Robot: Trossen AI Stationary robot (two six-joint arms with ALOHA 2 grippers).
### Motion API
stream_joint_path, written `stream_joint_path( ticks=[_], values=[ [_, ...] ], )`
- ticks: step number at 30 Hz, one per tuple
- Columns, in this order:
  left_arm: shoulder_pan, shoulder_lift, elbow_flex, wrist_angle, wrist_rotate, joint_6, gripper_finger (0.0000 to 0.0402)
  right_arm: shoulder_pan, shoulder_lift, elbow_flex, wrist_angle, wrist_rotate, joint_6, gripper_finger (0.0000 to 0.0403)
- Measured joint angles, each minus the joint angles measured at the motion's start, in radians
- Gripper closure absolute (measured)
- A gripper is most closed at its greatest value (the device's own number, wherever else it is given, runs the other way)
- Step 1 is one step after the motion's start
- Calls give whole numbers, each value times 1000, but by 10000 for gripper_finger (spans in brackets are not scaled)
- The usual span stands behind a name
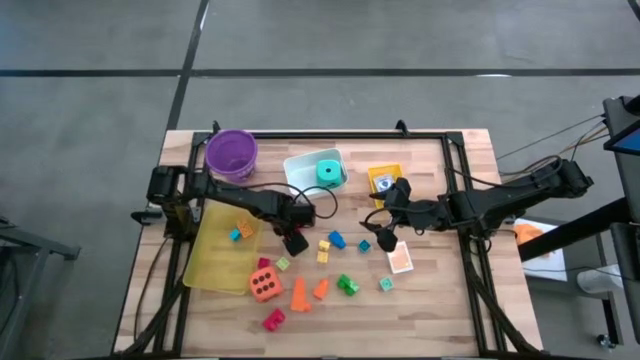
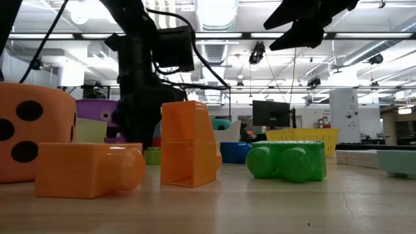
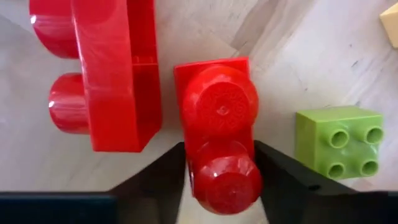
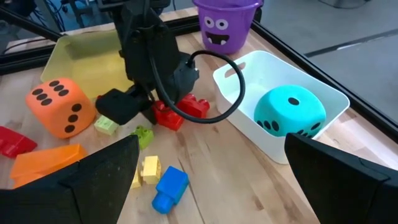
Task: Pick & Place Toys
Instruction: Put the red game piece into the light yellow bin
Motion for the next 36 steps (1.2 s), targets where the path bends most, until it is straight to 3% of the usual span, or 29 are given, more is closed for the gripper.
stream_joint_path(
  ticks=[3, 16, 24, 30, 36],
  values=[
    [3, 0, 1, 13, 6, 3, 283, 0, 0, 0, 0, 0, 0, 4],
    [2, -29, 8, -19, 15, 28, 284, 0, 0, 0, -2, -1, 0, 4],
    [0, -221, 15, -101, 12, 30, 284, 0, 0, 0, -5, -1, -5, 4],
    [-9, -408, 14, -189, 158, 37, 284, 0, 0, 0, -5, -2, -9, 4],
    [-59, -566, 15, -404, 180, -101, 284, 0, 0, 0, -5, -2, -16, 4]
  ],
)
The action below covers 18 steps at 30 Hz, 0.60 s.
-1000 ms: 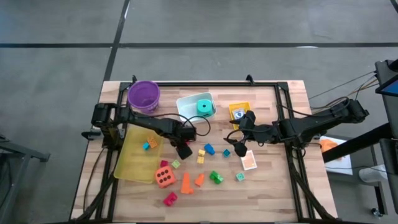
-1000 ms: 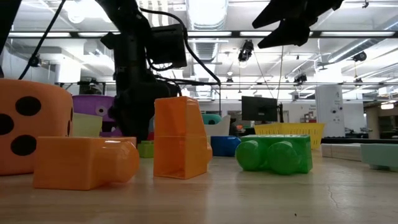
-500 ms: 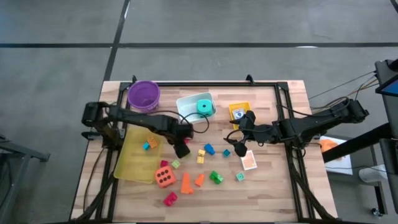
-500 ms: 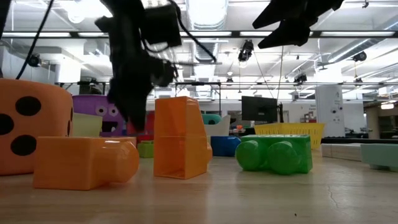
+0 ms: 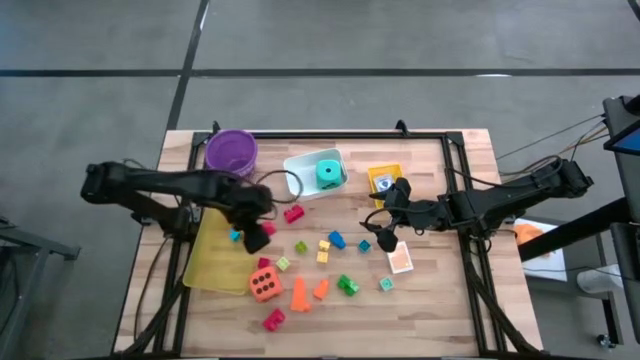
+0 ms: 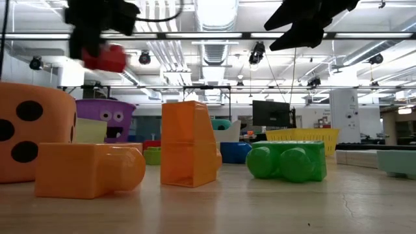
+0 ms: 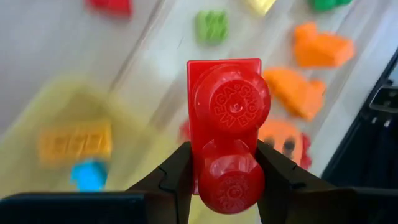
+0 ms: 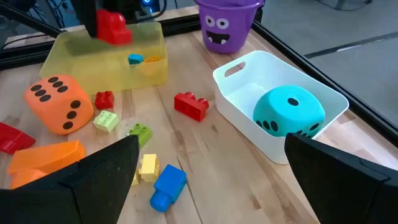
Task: Pick & Place Toys
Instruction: Put the red game piece into the light yellow bin
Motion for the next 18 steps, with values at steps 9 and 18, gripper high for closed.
stream_joint_path(
  ticks=[9, 18],
  values=[
    [-177, -72, -3, -238, -76, -258, 284, 0, 0, 0, 1, 0, 0, 4],
    [-364, -71, -111, -244, -77, -495, 284, 0, 0, 0, 1, 0, 1, 4]
  ],
)
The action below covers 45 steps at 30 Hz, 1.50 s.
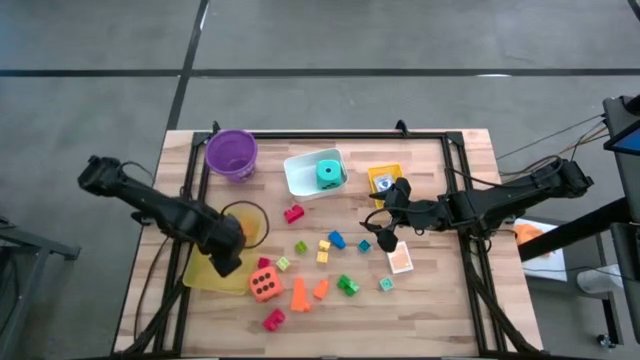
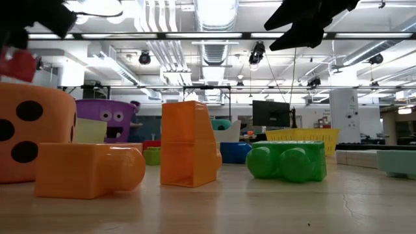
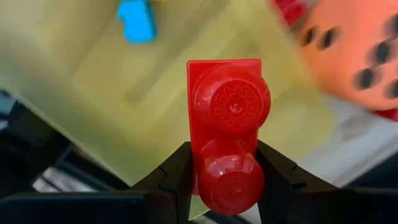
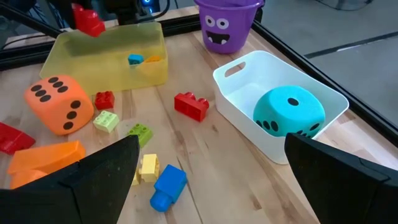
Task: Pick & Place Toys
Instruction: Put the red game piece into the light yellow bin
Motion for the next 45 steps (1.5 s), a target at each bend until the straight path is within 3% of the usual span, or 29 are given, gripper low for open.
stream_joint_path(
  ticks=[8, 16, 26, 37, 45],
  values=[
    [-35, 0, -168, 109, 43, -94, 284, 0, 0, 0, 0, 0, 14, 4],
    [14, 0, -304, 301, 46, -105, 284, 0, 0, 0, 3, 1, 15, 4],
    [52, 4, -343, 402, 33, -85, 284, 0, 0, 0, 4, 1, 15, 4],
    [84, 158, -346, 450, 34, -4, 284, 0, 0, 0, 5, 1, 15, 4],
    [84, 170, -347, 474, 1, 1, 284, 0, 0, 0, 5, 0, 15, 4]
  ],
)
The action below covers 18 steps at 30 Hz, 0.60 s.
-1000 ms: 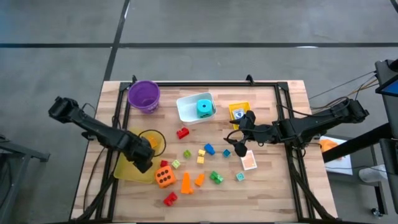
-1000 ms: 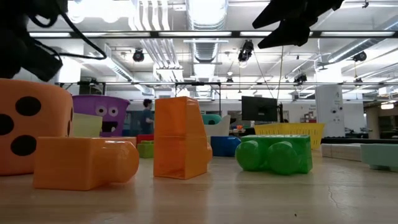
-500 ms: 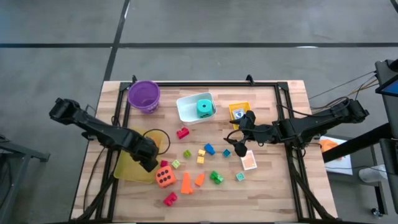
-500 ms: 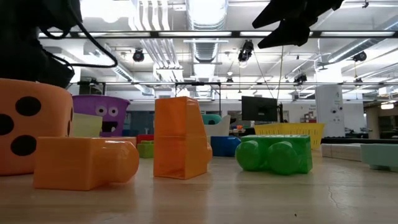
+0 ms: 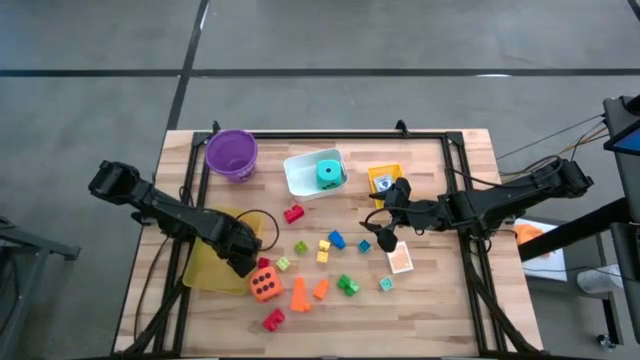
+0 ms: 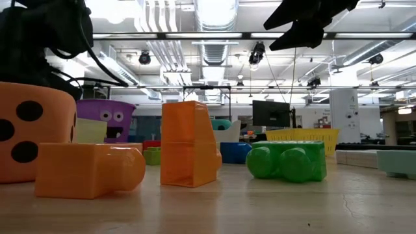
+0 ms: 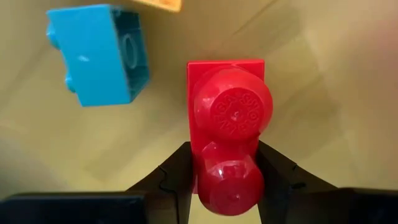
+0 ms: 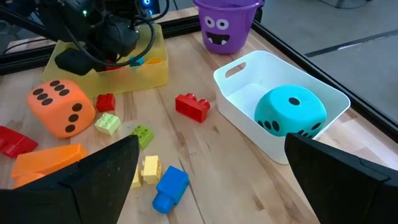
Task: Pick & Place Toys
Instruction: Put the red game piece into the light yellow bin
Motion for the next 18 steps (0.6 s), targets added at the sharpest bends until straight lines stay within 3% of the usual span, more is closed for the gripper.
stream_joint_path(
  ticks=[12, 18],
  values=[
    [1, 0, -2, 16, 0, -1, 281, 0, 0, 0, 0, -2, 0, 4],
    [2, 0, -2, 19, 4, -1, 220, 0, 0, 0, 0, -2, 0, 4]
  ],
)
